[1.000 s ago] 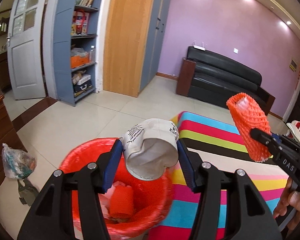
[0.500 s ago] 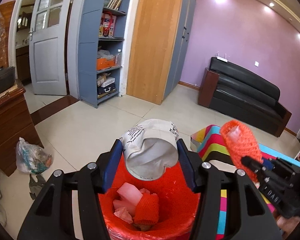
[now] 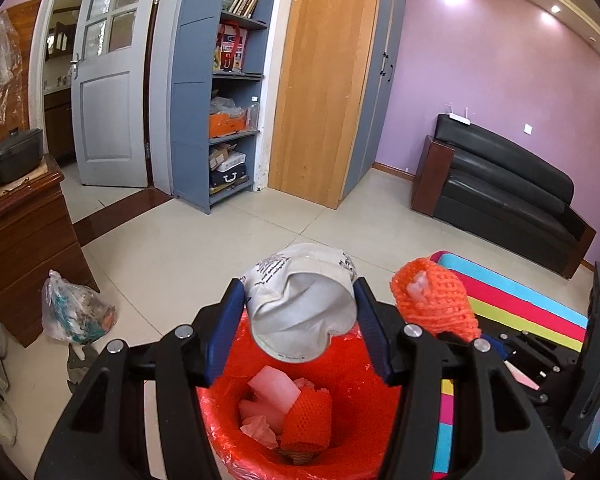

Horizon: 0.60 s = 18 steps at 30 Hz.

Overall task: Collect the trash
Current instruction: 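Open both grippers to drop the cup and net into the bin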

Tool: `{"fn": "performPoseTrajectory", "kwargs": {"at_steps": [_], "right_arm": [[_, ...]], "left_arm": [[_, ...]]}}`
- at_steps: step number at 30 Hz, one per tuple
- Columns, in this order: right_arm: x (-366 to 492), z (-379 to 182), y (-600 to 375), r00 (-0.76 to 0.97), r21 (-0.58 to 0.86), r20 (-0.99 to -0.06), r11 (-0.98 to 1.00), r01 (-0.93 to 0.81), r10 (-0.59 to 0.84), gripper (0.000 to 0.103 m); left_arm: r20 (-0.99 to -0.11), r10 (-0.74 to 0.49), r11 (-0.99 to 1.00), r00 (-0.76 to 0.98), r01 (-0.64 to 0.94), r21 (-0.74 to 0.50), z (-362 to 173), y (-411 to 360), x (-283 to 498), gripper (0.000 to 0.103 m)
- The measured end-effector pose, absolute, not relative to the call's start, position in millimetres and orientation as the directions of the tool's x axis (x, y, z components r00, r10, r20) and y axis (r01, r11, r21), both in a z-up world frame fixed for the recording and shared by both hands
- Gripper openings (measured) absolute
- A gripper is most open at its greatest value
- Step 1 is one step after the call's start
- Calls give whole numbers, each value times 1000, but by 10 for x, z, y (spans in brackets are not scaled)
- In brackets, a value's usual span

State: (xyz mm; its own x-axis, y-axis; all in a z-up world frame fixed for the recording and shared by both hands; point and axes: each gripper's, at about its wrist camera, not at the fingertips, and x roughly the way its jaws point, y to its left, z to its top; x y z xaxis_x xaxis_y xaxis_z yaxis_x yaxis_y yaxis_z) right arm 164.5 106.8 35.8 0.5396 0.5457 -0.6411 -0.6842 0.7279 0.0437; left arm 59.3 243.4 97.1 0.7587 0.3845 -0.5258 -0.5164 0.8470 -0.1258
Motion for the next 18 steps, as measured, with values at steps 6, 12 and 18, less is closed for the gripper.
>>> {"fn": "performPoseTrajectory", "kwargs": {"at_steps": [6, 12, 18], "right_arm": [[1686, 271, 1155, 526, 55, -647, 722, -690, 551, 24], [1690, 251, 1157, 525, 50, -641, 712, -700, 561, 42], [1682, 252, 1142, 535, 40, -638, 718, -695, 554, 54]], "left_arm": [[-530, 399, 837, 748, -533, -122, 949, 2509, 577, 54], [-540, 402, 832, 740, -541, -123, 912, 2554, 588, 54], [-552, 396, 820, 734, -553, -146, 881, 2623, 604, 63]]}}
